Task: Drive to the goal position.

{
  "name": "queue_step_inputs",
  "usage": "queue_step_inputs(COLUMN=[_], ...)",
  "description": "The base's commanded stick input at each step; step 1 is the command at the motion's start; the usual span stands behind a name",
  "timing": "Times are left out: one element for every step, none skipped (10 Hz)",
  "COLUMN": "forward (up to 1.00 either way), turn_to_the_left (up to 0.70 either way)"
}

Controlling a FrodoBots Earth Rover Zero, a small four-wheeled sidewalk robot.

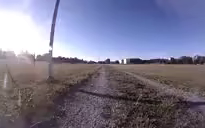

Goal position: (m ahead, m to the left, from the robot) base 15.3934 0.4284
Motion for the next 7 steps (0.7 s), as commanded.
queue_step_inputs(forward=[0.50, 0.50, 0.50, 0.50, 0.50, 0.50, 0.50], turn_to_the_left=[0.00, 0.00, 0.00, 0.00, 0.00, 0.00, 0.00])
